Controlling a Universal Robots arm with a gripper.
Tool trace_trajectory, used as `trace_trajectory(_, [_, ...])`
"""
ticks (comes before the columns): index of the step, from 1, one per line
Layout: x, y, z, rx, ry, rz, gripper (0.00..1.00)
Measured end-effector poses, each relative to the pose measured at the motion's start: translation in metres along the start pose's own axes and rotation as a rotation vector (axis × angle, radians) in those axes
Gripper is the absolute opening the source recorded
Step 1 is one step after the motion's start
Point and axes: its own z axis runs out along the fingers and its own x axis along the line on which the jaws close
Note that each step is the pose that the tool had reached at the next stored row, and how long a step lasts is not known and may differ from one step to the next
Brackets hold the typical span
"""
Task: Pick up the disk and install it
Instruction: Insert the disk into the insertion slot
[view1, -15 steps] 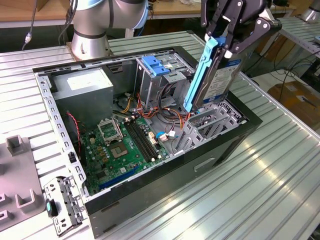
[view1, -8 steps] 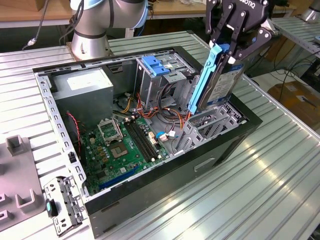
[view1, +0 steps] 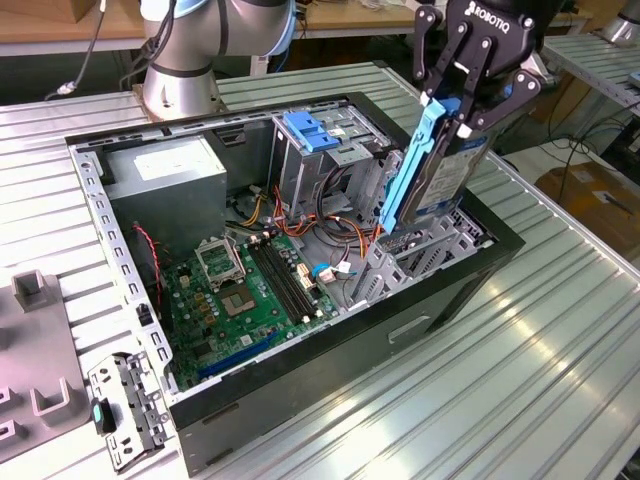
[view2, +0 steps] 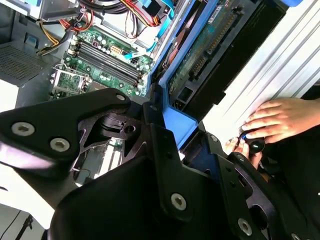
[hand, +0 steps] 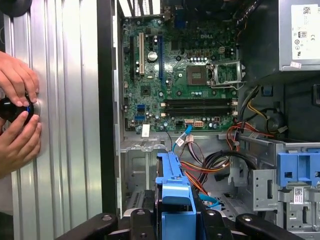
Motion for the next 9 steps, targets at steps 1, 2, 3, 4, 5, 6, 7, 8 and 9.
trace_trajectory(1, [0.0, 0.0, 0.0013, 0.0, 0.0, 0.0, 0.37])
trace_trajectory(2, [-0.0001, 0.0, 0.0038, 0.0, -0.0002, 0.0, 0.37])
trace_trajectory(3, [0.0005, -0.0002, 0.0072, 0.0, -0.0004, 0.0, 0.37])
trace_trajectory(4, [0.0015, -0.0002, 0.0091, 0.0, -0.0001, 0.0, 0.37])
trace_trajectory(5, [0.0027, -0.0003, 0.0113, 0.0, -0.0002, 0.0, 0.37])
trace_trajectory(6, [0.0035, -0.0006, 0.0131, 0.0, -0.0001, 0.0, 0.37])
trace_trajectory(7, [0.0039, -0.0009, 0.0142, 0.0, -0.0001, 0.0, 0.37])
trace_trajectory(8, [0.0049, -0.0015, 0.0157, 0.0, 0.0001, 0.0, 0.37])
trace_trajectory(9, [0.0056, -0.0021, 0.0166, 0.0, 0.0, 0.0, 0.37])
